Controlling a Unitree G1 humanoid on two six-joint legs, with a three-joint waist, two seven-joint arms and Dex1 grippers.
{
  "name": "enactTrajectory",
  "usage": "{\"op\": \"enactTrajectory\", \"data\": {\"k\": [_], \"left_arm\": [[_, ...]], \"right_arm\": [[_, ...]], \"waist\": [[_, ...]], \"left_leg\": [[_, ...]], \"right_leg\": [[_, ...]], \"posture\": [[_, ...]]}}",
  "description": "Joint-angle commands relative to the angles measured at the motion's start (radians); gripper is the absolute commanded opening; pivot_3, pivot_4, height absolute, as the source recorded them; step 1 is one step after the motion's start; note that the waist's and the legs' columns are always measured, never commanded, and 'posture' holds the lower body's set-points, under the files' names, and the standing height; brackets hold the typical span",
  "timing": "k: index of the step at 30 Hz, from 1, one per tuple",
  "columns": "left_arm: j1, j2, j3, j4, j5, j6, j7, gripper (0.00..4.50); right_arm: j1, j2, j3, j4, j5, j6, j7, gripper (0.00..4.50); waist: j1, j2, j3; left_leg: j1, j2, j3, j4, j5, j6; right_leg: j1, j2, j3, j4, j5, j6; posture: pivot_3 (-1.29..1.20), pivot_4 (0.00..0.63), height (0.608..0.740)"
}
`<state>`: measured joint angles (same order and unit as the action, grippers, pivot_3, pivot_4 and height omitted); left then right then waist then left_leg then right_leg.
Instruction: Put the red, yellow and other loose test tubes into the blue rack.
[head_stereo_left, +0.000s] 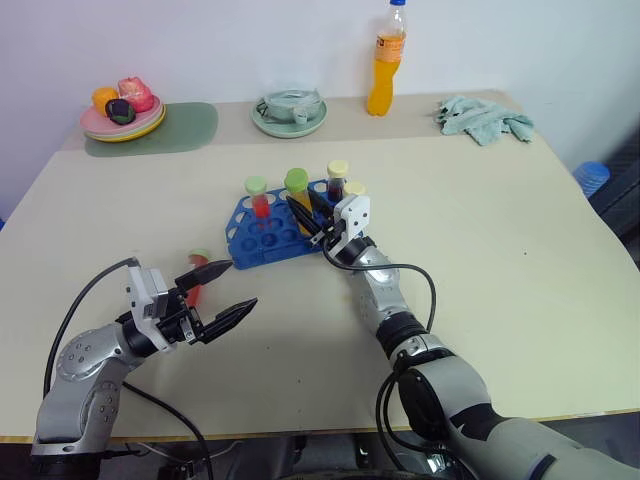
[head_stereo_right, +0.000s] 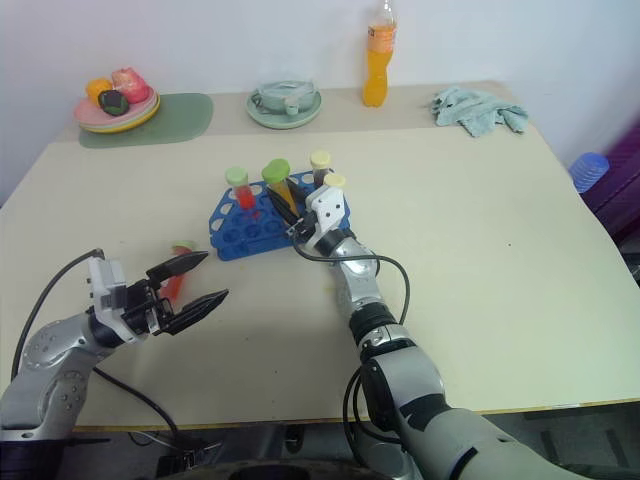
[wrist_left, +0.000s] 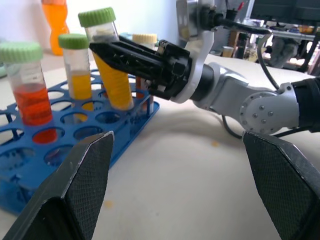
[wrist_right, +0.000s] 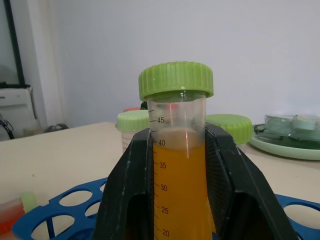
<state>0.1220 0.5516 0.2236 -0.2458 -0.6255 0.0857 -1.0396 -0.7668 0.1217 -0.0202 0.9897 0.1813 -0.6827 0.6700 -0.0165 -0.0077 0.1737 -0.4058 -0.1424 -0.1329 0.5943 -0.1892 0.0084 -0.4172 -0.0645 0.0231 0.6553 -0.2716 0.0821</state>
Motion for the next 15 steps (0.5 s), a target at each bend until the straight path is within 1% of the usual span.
{"op": "enactTrajectory", "data": {"k": [1,4,6,10,12,14,15], "left_arm": [[0.001,0.002,0.03,-0.034,-0.031,0.003,0.007,4.21],[-0.002,-0.008,0.032,-0.038,-0.038,0.008,0.028,4.21],[-0.004,-0.014,0.031,-0.039,-0.04,0.009,0.04,4.21],[-0.013,-0.041,0.038,-0.048,-0.06,0.027,0.093,4.21],[-0.022,-0.057,0.05,-0.057,-0.072,0.049,0.148,4.21],[-0.031,-0.079,0.063,-0.074,-0.055,0.061,0.231,4.21],[-0.028,-0.085,0.064,-0.094,-0.021,0.083,0.299,4.21]], "right_arm": [[0.014,0.003,-0.015,-0.004,0.018,-0.01,0.019,2.08],[0.026,-0.005,-0.013,-0.008,-0.011,-0.042,-0.007,3.63],[0.032,-0.01,-0.012,-0.01,-0.031,-0.06,-0.039,4.48],[0.05,-0.021,-0.009,-0.057,-0.032,-0.059,-0.048,4.48],[0.065,-0.031,-0.002,-0.1,-0.031,-0.048,-0.04,4.48],[0.085,-0.05,0.011,-0.149,-0.037,-0.034,-0.036,4.48],[0.103,-0.064,0.021,-0.183,-0.036,-0.02,-0.018,4.48]], "waist": [[0.0,0.0,0.0],[-0.001,0.0,0.0],[-0.002,0.0,0.0],[0.003,0.0,0.0],[0.003,0.0,0.0],[0.003,0.0,0.0],[0.003,0.0,0.0]], "left_leg": [[0.0,0.0,0.0,0.0,0.0,0.0],[0.0,0.0,0.0,-0.001,0.0,0.0],[0.0,0.0,0.0,-0.002,0.0,0.0],[0.0,0.001,0.0,-0.002,0.001,-0.001],[0.0,0.001,0.0,-0.002,0.001,-0.001],[0.0,0.001,0.0,-0.002,0.001,-0.001],[0.0,0.001,0.0,-0.002,0.001,-0.001]], "right_leg": [[0.0,0.0,0.0,0.0,0.0,0.0],[-0.001,0.0,0.0,0.0,0.0,0.0],[-0.002,0.0,0.0,0.0,0.0,0.0],[-0.001,0.0,0.0,0.0,0.0,0.0],[-0.001,0.0,0.0,0.0,0.0,0.0],[-0.001,0.0,0.0,0.0,0.0,0.0],[-0.001,0.0,0.0,0.0,0.0,0.0]], "posture": [[0.0,0.15,0.74],[0.0,0.15,0.74],[0.0,0.15,0.74],[0.0,0.15,0.74],[0.0,0.15,0.74],[0.0,0.15,0.74],[0.0,0.15,0.74]]}}
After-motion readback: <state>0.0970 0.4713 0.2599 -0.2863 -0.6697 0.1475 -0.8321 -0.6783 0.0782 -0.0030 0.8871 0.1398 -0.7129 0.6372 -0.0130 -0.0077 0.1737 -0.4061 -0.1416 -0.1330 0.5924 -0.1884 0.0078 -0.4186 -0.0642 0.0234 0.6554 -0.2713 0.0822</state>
